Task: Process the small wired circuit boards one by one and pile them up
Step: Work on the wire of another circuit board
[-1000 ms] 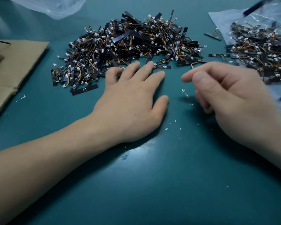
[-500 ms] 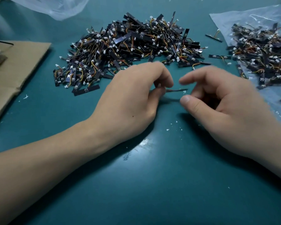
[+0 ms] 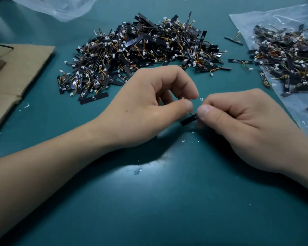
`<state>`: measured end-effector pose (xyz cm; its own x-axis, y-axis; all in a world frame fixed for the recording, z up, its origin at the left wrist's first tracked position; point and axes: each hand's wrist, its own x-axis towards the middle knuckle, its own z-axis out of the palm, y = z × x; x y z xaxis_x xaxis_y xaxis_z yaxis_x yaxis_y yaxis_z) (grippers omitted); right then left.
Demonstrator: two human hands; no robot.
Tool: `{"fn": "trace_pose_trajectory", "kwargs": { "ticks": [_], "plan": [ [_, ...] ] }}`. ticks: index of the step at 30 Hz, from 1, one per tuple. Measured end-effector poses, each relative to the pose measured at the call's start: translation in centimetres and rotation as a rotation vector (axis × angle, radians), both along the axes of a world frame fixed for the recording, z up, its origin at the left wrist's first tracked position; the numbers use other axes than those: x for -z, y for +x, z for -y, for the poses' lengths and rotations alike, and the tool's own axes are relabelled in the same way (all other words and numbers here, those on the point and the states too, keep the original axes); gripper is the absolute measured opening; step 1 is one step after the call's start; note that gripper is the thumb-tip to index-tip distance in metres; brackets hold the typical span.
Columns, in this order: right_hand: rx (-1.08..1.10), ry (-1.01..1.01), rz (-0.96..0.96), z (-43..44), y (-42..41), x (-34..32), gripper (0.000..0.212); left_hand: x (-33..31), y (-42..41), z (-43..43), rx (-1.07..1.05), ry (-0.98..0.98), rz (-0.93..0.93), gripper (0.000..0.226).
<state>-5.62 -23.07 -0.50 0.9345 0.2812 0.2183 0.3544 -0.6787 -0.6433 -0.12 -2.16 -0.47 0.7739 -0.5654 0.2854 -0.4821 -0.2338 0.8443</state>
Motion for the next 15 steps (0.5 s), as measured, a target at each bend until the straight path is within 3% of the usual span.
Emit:
{"fn": "trace_pose_trajectory", "kwargs": {
  "ticks": [4,9,15],
  "plan": [
    [-0.052,-0.071,-0.006,0.00,0.04,-0.01,0.034,-0.01,-0.08,0.24,-0.052,-0.087,0.056,0.025],
    [0.024,0.137,0.033,0.13,0.08,0.07,0.028,-0.17,-0.19,0.46,-0.226,-0.017,0.069,0.017],
    [0.031,0.151,0.030,0.02,-0.04,-0.03,0.028,-0.48,-0.63,0.51,-0.121,0.128,0.106,0.009]
  ]
}}
